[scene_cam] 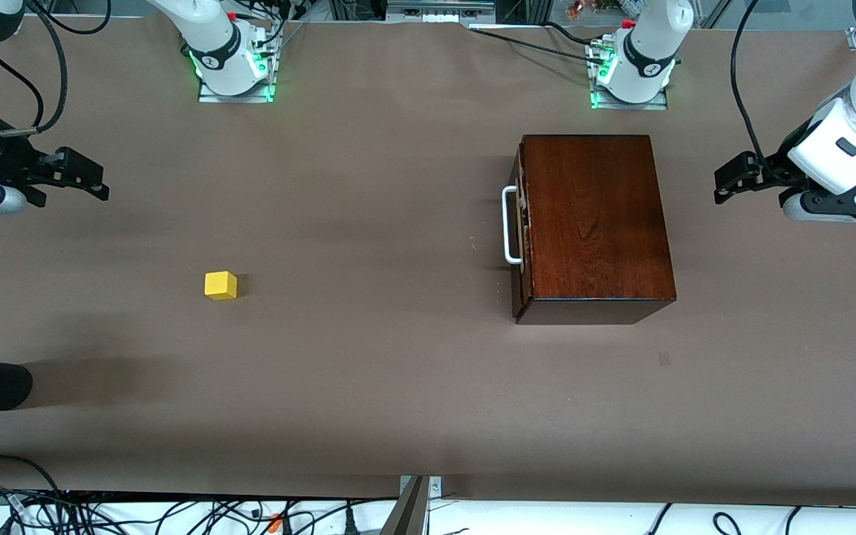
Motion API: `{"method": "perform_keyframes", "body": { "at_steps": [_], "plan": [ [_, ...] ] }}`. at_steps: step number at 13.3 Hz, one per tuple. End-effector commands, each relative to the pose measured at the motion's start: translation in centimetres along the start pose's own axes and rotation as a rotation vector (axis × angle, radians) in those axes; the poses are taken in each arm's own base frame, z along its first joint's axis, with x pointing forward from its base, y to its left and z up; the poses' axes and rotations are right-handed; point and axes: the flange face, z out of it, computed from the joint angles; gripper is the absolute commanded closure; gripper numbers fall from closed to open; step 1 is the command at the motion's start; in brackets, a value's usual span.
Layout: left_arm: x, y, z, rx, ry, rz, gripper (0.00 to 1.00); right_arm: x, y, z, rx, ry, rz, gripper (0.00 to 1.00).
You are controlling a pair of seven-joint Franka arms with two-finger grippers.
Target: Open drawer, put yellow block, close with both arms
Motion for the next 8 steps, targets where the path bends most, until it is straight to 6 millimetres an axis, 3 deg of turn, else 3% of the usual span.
{"method": "perform_keyframes", "body": {
  "at_steps": [1,8],
  "plan": [
    [0.15,0.05,-0.49,0.018,-0.006,0.003,0.00,0.30,0.05,-0.57,-0.011,0.000,-0.007,0.00],
    [-0.04,0.09,-0.47,0.006,-0.022,-0.009,0.00,0.30,0.05,-0.57,-0.011,0.000,-0.007,0.00]
  ]
}}
